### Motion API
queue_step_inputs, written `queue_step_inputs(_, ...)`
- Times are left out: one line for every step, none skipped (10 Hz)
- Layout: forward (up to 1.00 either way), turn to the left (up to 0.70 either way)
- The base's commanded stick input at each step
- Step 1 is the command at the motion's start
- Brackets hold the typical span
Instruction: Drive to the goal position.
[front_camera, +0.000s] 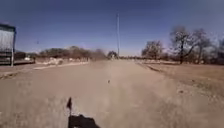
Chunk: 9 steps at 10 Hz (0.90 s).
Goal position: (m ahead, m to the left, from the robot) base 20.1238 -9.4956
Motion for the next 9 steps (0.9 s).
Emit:
queue_step_inputs(1.0, 0.0)
queue_step_inputs(1.0, 0.0)
queue_step_inputs(1.0, 0.0)
queue_step_inputs(1.0, 0.0)
queue_step_inputs(1.0, -0.27)
queue_step_inputs(1.0, -0.27)
queue_step_inputs(1.0, -0.27)
queue_step_inputs(1.0, -0.27)
queue_step_inputs(1.0, -0.27)
